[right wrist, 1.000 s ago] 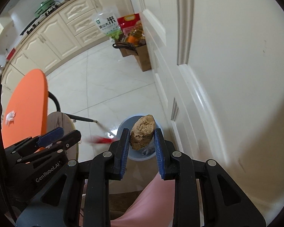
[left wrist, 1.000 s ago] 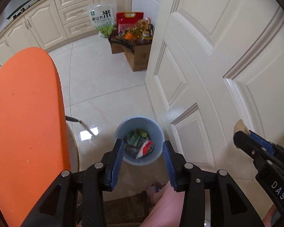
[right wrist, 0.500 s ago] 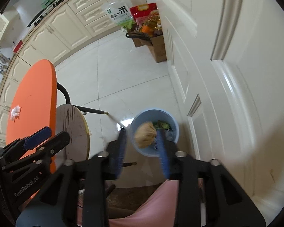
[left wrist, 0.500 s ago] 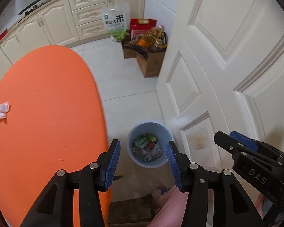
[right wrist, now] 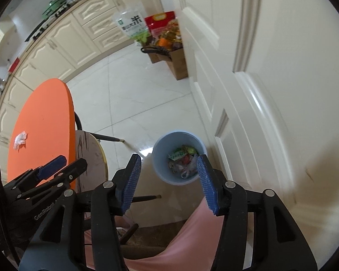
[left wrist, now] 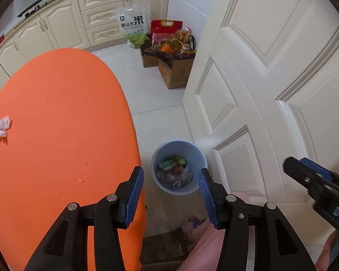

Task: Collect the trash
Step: 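Move both tools back over the table toward the clear plastic wrap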

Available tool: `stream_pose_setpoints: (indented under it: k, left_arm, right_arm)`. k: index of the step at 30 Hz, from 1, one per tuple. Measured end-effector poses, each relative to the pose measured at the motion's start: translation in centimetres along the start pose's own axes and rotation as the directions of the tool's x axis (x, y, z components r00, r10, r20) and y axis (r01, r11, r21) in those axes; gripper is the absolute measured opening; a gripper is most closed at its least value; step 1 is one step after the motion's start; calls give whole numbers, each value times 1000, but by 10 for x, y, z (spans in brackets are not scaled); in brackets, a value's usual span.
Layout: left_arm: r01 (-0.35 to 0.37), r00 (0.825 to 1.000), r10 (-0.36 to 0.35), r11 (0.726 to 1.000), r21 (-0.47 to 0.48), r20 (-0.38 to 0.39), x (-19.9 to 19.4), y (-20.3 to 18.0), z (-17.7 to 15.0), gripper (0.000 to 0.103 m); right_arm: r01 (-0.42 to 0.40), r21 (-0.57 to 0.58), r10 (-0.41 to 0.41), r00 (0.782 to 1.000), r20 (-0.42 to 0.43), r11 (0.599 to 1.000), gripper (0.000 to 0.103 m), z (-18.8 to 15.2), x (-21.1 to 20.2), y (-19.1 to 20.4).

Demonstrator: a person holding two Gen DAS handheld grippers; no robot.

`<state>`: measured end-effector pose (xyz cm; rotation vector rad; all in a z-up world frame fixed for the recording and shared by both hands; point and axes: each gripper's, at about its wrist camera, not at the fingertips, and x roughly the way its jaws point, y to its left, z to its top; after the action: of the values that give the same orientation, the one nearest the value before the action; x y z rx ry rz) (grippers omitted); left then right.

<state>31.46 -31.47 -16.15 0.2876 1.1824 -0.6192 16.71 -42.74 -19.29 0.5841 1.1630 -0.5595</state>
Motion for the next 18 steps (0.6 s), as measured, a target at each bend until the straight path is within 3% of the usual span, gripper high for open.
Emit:
stream_pose_setpoints:
  k: [5,11,18]
  left_arm:
    - [33,999,-32,999,-19,24,-24,22,-14,47]
    - [22,995,-12,995,-95,103,-66,77,-50,47]
    - [-78,986,113,963,-259,125,-103,168,-98,47]
  right_arm:
    - [12,-13,-12,999,30,1000,53,-10,-16,16]
    - [-8,-100,13,999,51,995,55,-24,-28,74]
    - [-139,-267,146,989,4,954,56,-43,-23,174]
